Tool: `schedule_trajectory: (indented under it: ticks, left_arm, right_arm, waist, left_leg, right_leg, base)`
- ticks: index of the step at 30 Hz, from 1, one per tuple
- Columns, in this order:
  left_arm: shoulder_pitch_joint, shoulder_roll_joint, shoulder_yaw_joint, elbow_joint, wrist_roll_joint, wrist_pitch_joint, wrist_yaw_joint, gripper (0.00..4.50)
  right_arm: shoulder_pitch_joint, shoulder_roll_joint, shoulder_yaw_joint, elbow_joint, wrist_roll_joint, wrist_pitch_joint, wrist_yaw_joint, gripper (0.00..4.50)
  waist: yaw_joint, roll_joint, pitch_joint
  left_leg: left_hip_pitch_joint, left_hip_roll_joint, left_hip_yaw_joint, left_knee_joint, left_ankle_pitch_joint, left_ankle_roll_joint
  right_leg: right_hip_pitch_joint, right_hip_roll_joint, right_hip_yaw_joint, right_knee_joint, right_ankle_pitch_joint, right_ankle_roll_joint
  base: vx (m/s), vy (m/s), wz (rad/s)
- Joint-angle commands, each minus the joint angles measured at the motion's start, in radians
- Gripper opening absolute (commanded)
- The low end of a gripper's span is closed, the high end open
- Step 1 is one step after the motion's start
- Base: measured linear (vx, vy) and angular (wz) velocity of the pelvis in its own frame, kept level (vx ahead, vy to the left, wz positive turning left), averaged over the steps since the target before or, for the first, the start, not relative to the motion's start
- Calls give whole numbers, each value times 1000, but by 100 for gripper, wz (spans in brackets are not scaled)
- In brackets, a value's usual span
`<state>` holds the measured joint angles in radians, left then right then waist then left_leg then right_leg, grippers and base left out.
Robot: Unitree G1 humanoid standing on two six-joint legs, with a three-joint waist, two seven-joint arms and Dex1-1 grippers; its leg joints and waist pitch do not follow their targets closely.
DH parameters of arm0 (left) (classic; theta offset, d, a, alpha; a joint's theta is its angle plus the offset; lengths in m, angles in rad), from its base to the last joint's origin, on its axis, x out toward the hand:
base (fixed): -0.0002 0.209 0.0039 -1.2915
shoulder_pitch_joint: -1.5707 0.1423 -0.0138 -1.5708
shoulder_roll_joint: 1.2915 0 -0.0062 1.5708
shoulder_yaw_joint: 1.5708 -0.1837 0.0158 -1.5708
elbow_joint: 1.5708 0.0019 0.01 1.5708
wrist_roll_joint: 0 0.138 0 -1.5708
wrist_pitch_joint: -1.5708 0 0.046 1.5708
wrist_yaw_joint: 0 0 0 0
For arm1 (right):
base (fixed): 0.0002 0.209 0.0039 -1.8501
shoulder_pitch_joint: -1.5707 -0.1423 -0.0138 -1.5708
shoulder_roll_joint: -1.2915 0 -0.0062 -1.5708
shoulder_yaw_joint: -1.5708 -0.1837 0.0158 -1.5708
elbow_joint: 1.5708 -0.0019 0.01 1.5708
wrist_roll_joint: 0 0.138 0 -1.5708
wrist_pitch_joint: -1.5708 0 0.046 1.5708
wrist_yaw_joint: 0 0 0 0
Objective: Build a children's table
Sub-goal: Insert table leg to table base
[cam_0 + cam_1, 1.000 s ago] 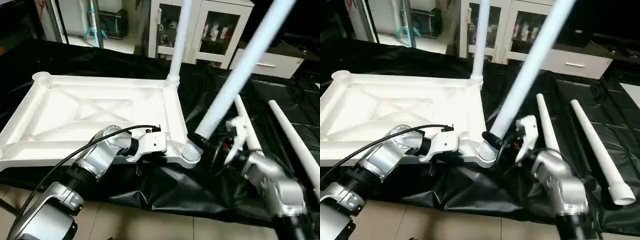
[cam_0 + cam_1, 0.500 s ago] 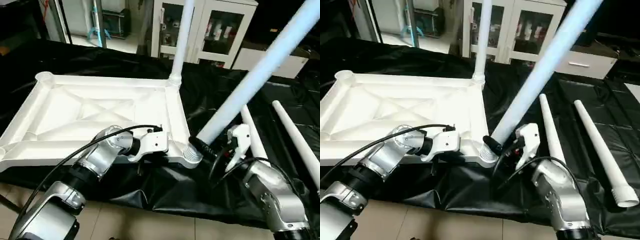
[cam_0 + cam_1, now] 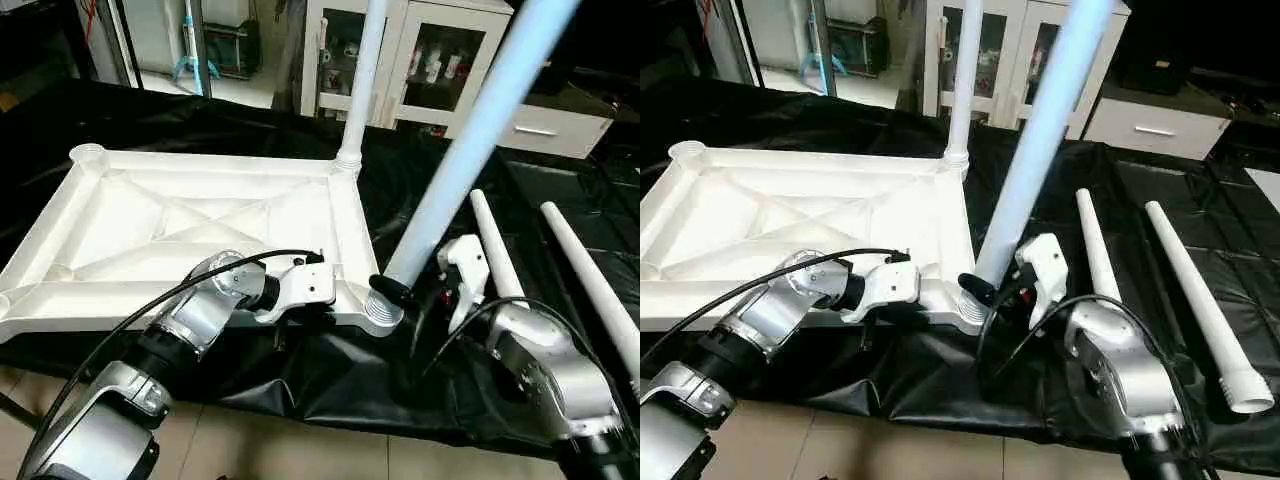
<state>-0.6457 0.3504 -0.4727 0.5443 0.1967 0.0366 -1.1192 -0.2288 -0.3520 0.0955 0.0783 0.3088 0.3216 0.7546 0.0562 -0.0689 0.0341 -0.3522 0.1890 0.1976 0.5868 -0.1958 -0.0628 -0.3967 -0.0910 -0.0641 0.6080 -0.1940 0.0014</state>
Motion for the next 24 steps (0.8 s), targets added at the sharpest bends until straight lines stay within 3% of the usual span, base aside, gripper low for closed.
schedule_trajectory:
  ticks: [1, 11, 18, 24]
  left_arm:
    - [13, 5, 0, 38, 31, 8, 58, 0]
    - [9, 10, 13, 48, 26, 1, 65, 0]
    - [6, 4, 33, 57, 17, 12, 86, 0]
    - [17, 7, 28, 40, 11, 12, 65, 0]
  right_arm:
    - [38, -14, 34, 68, -35, 55, 9, 186]
    - [53, 3, 22, 71, -31, 28, -16, 186]
    - [67, 7, 16, 64, -27, 23, -24, 186]
    - [19, 7, -64, 106, 38, 62, -30, 186]
  waist:
    - [-4, -5, -28]
    - [-6, 0, -31]
    - [-6, 1, -30]
    - [-7, 4, -31]
  left_leg:
    - [6, 52, -36, -90, -380, -13]
    - [8, 53, -38, -95, -395, -21]
    - [12, 53, -38, -97, -408, -18]
    - [10, 54, -39, -99, -404, -16]
  right_leg:
    - [11, -71, 48, -115, -546, -74]
    - [12, -69, 47, -115, -498, -83]
    - [11, -71, 47, -122, -530, -76]
    - [13, -71, 47, -120, -511, -89]
  base:
    - [0, 0, 0]
    - [0, 0, 0]
    - [0, 0, 0]
    - [0, 0, 0]
